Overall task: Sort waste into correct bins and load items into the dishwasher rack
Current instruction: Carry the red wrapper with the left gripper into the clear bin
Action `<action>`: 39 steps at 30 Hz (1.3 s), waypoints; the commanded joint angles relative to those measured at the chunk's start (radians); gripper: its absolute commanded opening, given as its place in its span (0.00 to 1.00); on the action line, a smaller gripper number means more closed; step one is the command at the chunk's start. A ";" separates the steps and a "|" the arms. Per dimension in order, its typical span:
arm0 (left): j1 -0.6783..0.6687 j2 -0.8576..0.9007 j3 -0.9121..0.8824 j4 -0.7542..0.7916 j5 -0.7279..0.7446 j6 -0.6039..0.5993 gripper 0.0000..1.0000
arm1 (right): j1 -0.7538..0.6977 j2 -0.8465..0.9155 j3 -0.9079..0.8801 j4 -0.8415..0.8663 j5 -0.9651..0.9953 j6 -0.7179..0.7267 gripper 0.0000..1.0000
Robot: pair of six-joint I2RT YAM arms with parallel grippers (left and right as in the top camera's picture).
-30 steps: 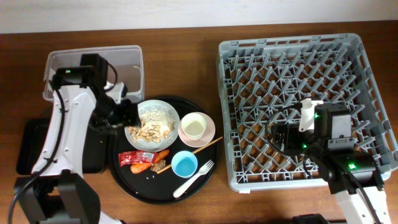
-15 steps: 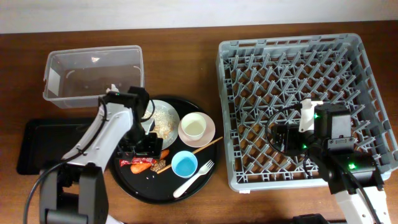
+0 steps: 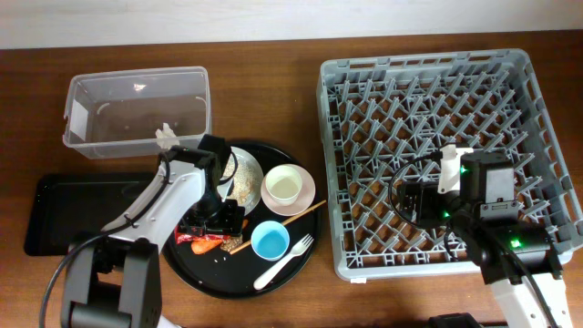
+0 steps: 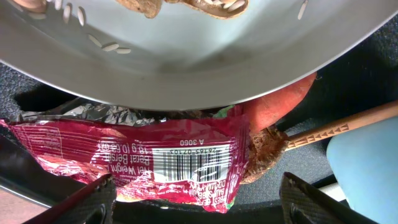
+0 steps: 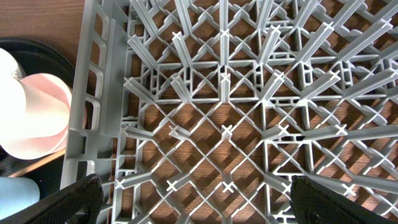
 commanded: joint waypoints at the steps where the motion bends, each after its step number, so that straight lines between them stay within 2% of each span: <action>1: -0.004 -0.013 -0.014 0.005 -0.019 -0.010 0.82 | 0.005 -0.002 0.016 0.000 0.009 0.008 0.99; 9: -0.004 -0.013 -0.049 0.043 -0.066 -0.037 0.82 | 0.005 -0.002 0.016 0.000 0.009 0.008 0.99; 12: -0.004 -0.013 -0.049 0.060 -0.066 -0.039 0.73 | 0.005 -0.002 0.016 0.000 0.009 0.008 0.99; 17: -0.004 -0.013 -0.049 0.084 -0.066 -0.039 0.38 | 0.005 -0.002 0.016 0.000 0.009 0.008 0.99; 18: -0.004 -0.013 -0.049 0.085 -0.066 -0.039 0.34 | 0.004 -0.002 0.016 0.000 0.009 0.008 0.99; 21: -0.004 -0.013 -0.049 0.084 -0.066 -0.039 0.09 | 0.004 -0.002 0.016 0.000 0.009 0.008 0.99; 23: -0.004 -0.014 -0.039 0.072 -0.066 -0.039 0.00 | 0.004 -0.002 0.016 0.000 0.009 0.008 0.99; 26: -0.001 -0.023 0.041 0.004 -0.075 -0.038 0.00 | 0.005 -0.002 0.016 0.000 0.009 0.008 0.99; 29: 0.010 -0.042 0.211 -0.086 -0.139 -0.035 0.00 | 0.005 -0.002 0.016 0.000 0.009 0.008 0.99; 33: 0.040 -0.045 0.404 -0.102 -0.208 -0.035 0.00 | 0.004 -0.002 0.016 0.000 0.009 0.008 0.99; 35: 0.076 -0.045 0.488 -0.009 -0.254 -0.035 0.00 | 0.004 -0.002 0.016 0.000 0.009 0.008 0.99; 37: 0.126 -0.044 0.500 0.198 -0.276 -0.030 0.00 | 0.005 -0.002 0.016 0.000 0.009 0.008 0.99; 39: 0.158 -0.027 0.497 0.314 -0.275 -0.029 0.00 | 0.005 -0.001 0.016 0.000 0.009 0.008 0.98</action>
